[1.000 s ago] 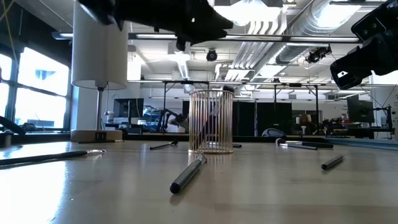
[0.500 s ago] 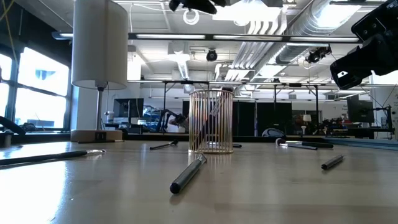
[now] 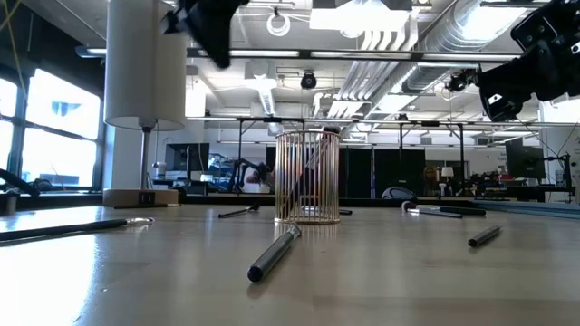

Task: Put items in baskets/containers
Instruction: Put the powder brush into the wire organizer

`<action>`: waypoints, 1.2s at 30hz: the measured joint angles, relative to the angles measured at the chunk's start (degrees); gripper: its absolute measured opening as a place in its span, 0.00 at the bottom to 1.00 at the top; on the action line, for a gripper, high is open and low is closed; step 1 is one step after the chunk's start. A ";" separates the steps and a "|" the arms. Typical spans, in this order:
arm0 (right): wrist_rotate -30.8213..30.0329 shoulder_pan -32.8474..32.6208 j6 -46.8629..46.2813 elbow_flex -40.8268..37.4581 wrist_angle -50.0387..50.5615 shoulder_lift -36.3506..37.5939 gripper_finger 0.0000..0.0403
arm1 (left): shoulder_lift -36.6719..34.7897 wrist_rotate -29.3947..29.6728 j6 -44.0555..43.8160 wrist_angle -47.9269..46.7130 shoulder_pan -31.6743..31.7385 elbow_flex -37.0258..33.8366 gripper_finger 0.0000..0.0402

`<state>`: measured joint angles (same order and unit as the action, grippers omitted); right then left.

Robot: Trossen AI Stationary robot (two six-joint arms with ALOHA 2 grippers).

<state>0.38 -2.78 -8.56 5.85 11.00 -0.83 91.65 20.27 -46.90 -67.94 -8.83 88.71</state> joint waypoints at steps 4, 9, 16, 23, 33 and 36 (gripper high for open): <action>-1.15 0.02 -2.98 0.02 -0.86 -0.19 0.00 | -1.58 -2.11 -4.54 7.38 -4.35 -9.98 0.03; -4.10 0.15 -6.21 0.00 -8.45 -3.19 0.00 | -7.57 -6.43 -5.91 23.85 -8.70 -27.45 0.01; -16.70 0.15 -2.99 5.15 -23.31 -24.14 0.00 | -20.78 -5.41 -4.78 48.51 -10.73 -52.20 0.00; -26.27 4.58 -3.70 27.80 -9.04 -53.01 0.00 | -33.17 -4.56 3.27 55.60 -8.35 -61.36 0.00; -12.27 24.96 -10.23 60.65 31.87 -84.26 0.02 | -38.79 -4.05 12.17 56.58 -3.38 -61.46 0.00; -11.28 28.81 -8.74 65.19 38.47 -90.74 0.07 | -38.79 -4.37 13.45 57.53 -3.56 -61.46 0.00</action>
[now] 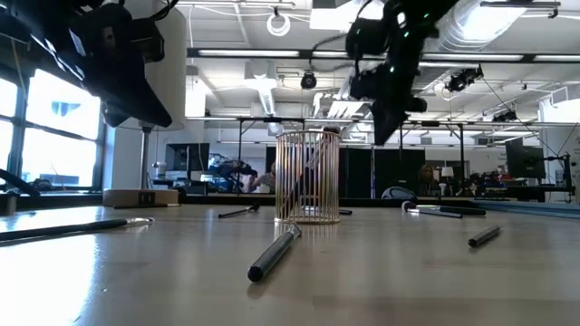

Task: Put items in baskets/containers
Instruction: Put the powder brush into the wire organizer

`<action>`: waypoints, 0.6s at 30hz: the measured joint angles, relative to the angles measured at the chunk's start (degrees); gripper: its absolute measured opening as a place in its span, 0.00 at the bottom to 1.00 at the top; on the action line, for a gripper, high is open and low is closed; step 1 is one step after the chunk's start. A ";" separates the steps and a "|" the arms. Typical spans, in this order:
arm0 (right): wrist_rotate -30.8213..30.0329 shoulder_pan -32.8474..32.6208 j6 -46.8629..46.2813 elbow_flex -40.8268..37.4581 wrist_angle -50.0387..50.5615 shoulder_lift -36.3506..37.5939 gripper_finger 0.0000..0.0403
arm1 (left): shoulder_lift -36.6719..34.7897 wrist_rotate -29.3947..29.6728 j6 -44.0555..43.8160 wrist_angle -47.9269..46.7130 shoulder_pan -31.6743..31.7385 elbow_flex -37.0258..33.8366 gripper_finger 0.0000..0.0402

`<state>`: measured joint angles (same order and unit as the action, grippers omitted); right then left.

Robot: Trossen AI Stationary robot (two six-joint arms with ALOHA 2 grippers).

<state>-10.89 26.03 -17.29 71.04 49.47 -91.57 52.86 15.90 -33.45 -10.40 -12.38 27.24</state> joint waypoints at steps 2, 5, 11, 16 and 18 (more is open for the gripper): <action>0.19 2.05 0.87 1.80 2.99 -3.48 0.12 | 0.00 -0.50 0.71 0.63 0.00 0.00 0.00; 1.81 4.60 2.03 2.46 5.92 -7.73 0.21 | 0.02 -0.57 0.58 0.40 0.00 0.00 0.00; 1.83 8.18 4.46 0.31 6.10 -11.59 0.35 | 0.02 -0.55 0.21 0.45 0.00 0.00 0.00; 2.67 11.67 8.03 -1.56 5.36 -11.70 0.34 | 0.02 -1.23 0.19 0.45 0.00 0.00 0.00; 3.20 12.91 8.74 -2.69 5.04 -11.70 0.33 | 0.02 -1.22 0.18 0.47 0.00 0.00 0.00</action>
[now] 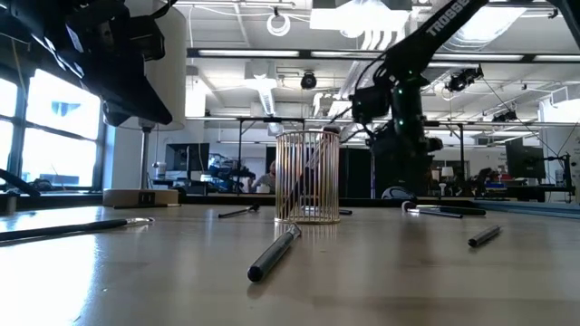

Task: Put items in baskets/containers
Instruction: Put the powder brush into the wire organizer

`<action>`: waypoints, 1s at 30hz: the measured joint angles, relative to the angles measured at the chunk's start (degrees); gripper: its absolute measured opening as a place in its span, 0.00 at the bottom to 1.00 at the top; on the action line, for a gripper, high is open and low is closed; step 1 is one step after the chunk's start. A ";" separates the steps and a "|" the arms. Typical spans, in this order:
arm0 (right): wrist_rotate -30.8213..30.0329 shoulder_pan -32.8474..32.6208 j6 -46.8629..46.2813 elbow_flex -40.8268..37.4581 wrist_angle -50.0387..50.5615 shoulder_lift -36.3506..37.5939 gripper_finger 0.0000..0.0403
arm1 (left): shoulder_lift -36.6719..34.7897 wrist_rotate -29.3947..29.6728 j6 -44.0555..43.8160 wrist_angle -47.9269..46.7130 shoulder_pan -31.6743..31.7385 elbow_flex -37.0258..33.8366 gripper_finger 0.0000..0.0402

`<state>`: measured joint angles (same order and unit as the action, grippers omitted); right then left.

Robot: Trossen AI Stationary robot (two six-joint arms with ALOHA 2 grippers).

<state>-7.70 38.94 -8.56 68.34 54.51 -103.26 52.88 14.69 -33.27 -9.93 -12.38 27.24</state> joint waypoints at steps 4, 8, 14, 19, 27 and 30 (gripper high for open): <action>1.55 1.24 2.12 -2.28 -2.73 0.00 0.31 | 0.02 0.47 -0.01 0.00 0.00 0.00 0.00; 2.01 1.05 3.08 -4.37 -7.43 0.00 0.31 | 0.02 0.82 -0.03 0.00 0.00 0.00 0.00; 2.70 1.07 3.40 -8.14 -12.61 0.00 0.31 | 0.02 0.89 -0.15 -0.02 0.00 0.00 0.00; 1.28 1.00 3.77 -12.24 -16.60 0.50 0.29 | 0.02 0.93 -0.62 0.00 0.00 0.00 0.00; 5.13 1.05 3.71 -14.78 -19.71 1.09 0.04 | 0.02 1.23 -0.64 0.02 0.00 0.00 0.00; 5.87 0.96 1.53 -15.15 -19.81 2.99 0.05 | 0.02 1.36 -0.69 0.07 0.00 0.00 0.00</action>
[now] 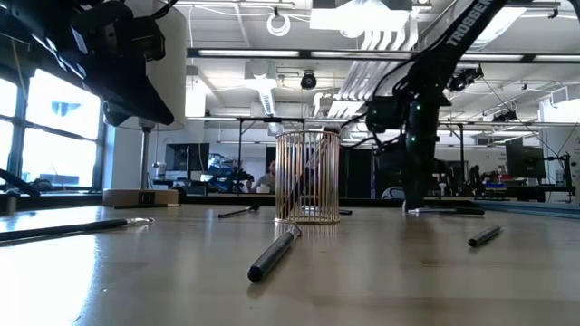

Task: Put items in baskets/containers
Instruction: Put the powder brush into the wire organizer

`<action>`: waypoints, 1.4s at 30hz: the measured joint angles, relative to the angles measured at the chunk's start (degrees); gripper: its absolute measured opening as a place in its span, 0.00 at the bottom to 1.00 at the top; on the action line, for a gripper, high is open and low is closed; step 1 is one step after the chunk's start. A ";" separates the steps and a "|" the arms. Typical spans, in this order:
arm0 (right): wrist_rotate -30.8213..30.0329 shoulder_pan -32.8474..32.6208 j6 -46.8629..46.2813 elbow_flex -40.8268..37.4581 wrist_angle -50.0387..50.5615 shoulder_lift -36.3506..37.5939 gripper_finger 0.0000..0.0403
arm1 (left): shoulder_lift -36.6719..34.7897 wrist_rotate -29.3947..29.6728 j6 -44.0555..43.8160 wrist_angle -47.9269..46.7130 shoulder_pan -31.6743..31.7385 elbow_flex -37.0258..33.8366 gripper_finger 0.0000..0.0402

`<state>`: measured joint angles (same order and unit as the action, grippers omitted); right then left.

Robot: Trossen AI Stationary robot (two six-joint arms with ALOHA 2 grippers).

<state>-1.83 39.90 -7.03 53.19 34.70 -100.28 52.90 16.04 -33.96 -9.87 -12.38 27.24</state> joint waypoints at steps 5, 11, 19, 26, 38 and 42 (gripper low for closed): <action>1.13 -0.20 -1.24 -0.52 2.07 5.90 0.02 | 0.00 0.05 -1.03 0.41 0.00 0.00 0.00; 0.15 -0.84 -2.42 -0.31 5.80 13.12 0.01 | 0.02 0.14 -1.07 1.49 0.00 0.00 0.00; -1.33 -7.31 -6.98 -0.23 2.52 25.88 0.01 | 0.02 2.63 -0.74 1.37 0.00 0.00 0.00; 1.52 -19.39 -9.45 -11.01 -36.04 39.29 0.00 | 0.02 2.67 -0.78 1.43 0.02 0.00 0.00; -5.75 -38.66 4.45 -26.21 -99.01 25.53 0.00 | 0.02 2.74 -0.81 2.85 0.01 0.01 0.00; -4.67 -40.23 5.95 -22.02 -99.29 17.68 0.00 | 0.02 2.72 -0.81 2.88 0.02 0.02 0.00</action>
<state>-6.50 -0.33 -1.08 31.18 -64.59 -82.60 52.93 18.76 -34.76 -6.98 -12.36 27.27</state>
